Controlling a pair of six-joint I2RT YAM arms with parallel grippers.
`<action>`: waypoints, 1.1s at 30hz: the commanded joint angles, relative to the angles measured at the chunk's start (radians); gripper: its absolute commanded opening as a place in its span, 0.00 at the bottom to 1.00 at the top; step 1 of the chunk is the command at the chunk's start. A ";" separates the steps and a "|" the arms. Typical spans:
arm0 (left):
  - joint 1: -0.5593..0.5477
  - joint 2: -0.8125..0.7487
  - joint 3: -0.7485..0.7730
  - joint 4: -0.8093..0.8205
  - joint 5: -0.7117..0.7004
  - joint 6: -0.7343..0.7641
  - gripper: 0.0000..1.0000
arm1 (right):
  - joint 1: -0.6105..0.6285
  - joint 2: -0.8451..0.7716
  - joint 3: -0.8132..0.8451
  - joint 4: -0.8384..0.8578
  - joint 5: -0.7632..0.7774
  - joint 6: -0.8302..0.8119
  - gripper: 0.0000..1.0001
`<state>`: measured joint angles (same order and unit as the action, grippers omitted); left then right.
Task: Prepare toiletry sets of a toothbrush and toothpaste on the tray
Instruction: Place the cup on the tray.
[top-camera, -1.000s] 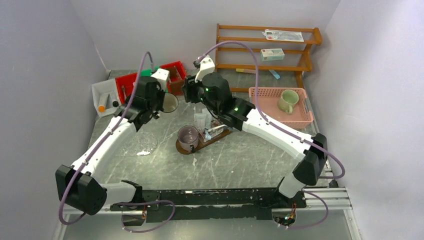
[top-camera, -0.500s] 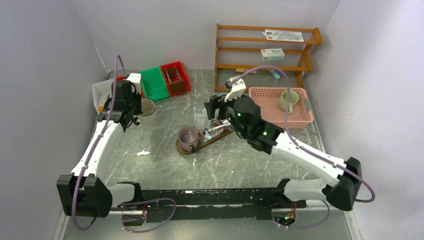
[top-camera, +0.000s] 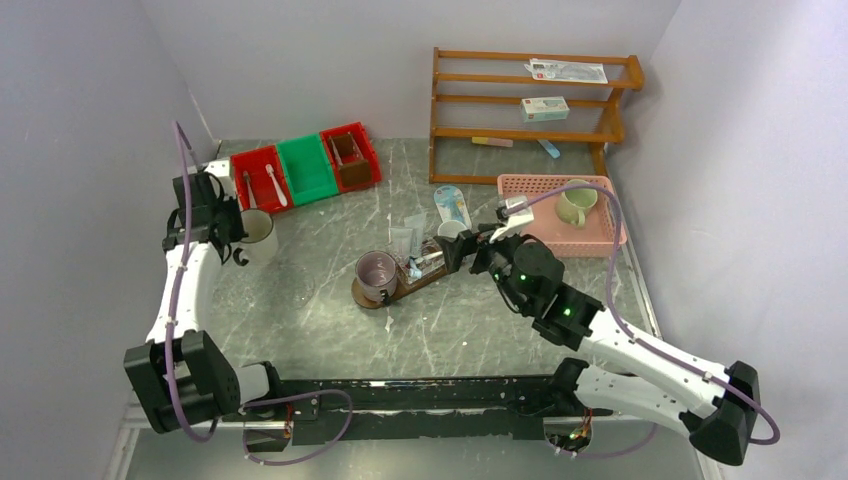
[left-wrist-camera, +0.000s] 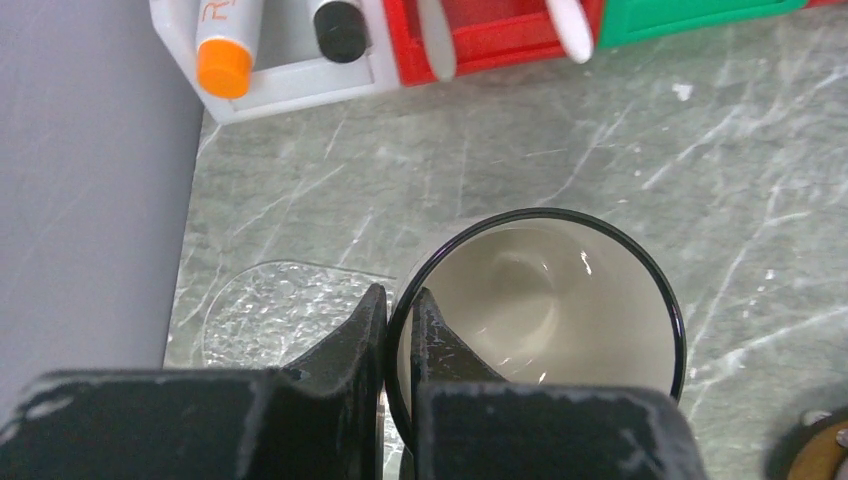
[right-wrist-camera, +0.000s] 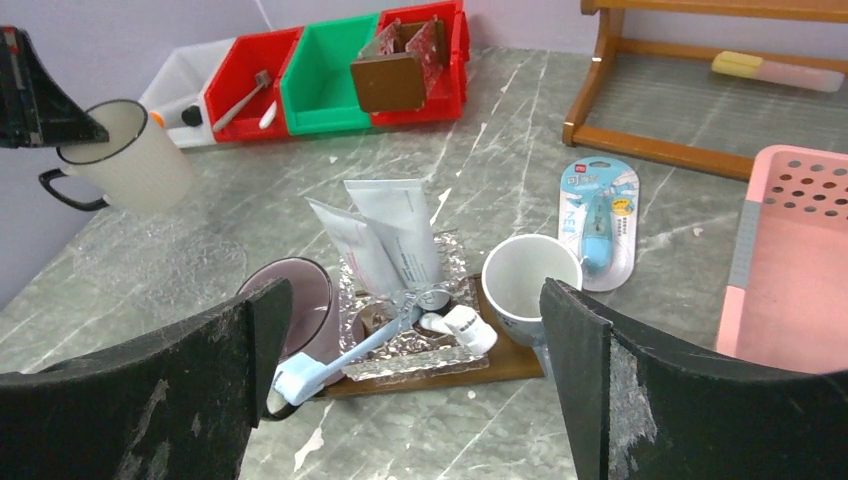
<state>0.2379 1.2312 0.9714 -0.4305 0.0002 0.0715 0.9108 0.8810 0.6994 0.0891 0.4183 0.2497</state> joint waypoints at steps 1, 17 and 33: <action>0.060 0.027 0.040 0.034 0.017 0.059 0.05 | -0.005 -0.067 -0.043 0.056 0.054 -0.006 0.99; 0.212 0.032 -0.055 0.065 -0.101 0.275 0.05 | 0.066 -0.171 -0.115 0.120 0.100 -0.042 1.00; 0.330 0.059 -0.124 0.154 0.016 0.299 0.05 | 0.087 -0.172 -0.117 0.119 0.103 -0.059 1.00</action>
<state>0.5510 1.2686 0.8097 -0.3511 -0.0513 0.3447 0.9905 0.7113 0.5903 0.1848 0.4911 0.2001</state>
